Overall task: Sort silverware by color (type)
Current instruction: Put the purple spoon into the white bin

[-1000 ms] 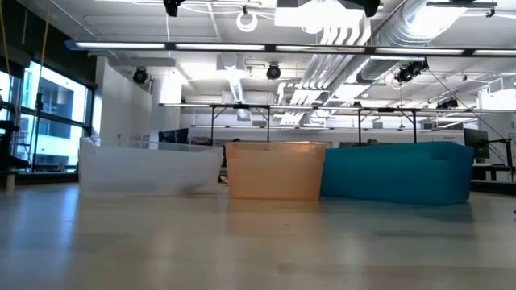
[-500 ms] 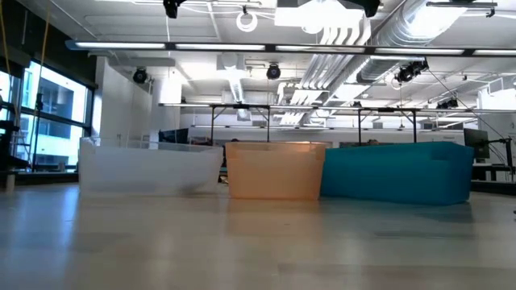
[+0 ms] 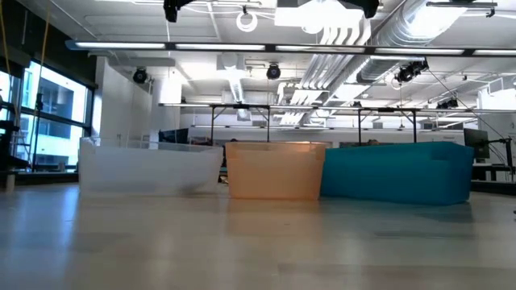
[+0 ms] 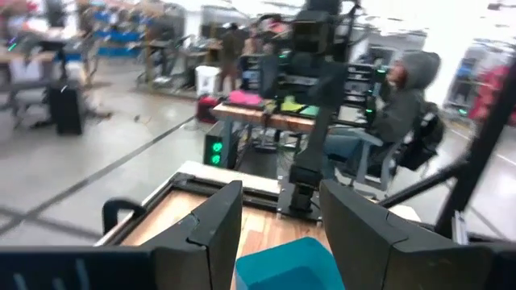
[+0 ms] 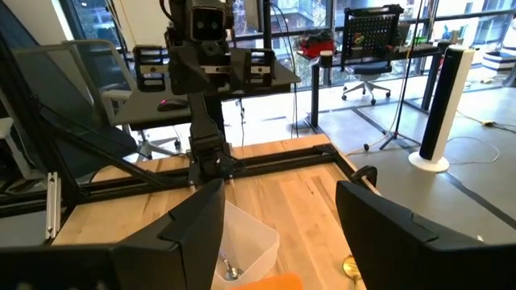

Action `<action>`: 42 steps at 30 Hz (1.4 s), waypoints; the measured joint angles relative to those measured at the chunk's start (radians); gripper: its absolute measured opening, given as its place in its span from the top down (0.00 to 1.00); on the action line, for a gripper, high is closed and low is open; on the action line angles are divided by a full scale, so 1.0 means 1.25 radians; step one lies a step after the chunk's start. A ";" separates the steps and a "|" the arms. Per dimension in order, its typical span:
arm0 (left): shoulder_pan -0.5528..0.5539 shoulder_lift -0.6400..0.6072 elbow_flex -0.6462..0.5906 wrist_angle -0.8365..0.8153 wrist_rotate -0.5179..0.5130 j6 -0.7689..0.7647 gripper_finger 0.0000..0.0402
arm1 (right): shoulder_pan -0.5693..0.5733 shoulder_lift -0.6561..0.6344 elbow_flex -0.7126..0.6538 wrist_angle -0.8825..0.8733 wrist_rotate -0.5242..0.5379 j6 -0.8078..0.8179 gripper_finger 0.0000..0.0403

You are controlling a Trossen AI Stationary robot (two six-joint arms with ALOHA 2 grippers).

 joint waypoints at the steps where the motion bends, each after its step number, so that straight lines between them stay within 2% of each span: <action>1: 0.000 0.009 0.000 0.000 -0.019 -0.012 0.61 | 0.000 0.004 0.000 0.001 0.000 0.000 0.45; 3: 0.004 0.030 0.000 -0.001 -0.047 -0.028 0.61 | 0.000 0.012 0.000 0.001 0.000 0.000 0.45; 6: 0.030 0.078 0.026 -0.049 -0.044 -0.057 0.61 | 0.000 0.031 0.000 0.001 0.000 0.019 0.45; 13: 0.136 0.254 0.206 -0.349 0.001 -0.039 0.61 | 0.000 0.063 0.000 0.001 0.000 0.036 0.45; 19: 0.235 0.409 0.344 -0.491 0.039 0.004 0.61 | 0.000 0.067 0.000 0.002 0.002 0.036 0.45; 27: 0.312 0.633 0.506 -0.597 0.053 0.057 0.61 | 0.000 0.067 0.000 0.002 0.019 0.036 0.45; 32: 0.342 0.762 0.595 -0.641 0.093 0.078 0.61 | 0.000 0.067 0.000 0.002 0.019 0.078 0.45; 36: 0.368 0.852 0.643 -0.657 0.096 0.085 0.61 | 0.000 0.067 0.000 0.002 0.019 0.086 0.45; 42: 0.410 0.927 0.668 -0.660 0.099 0.120 0.61 | 0.000 0.067 0.000 0.002 0.037 0.160 0.45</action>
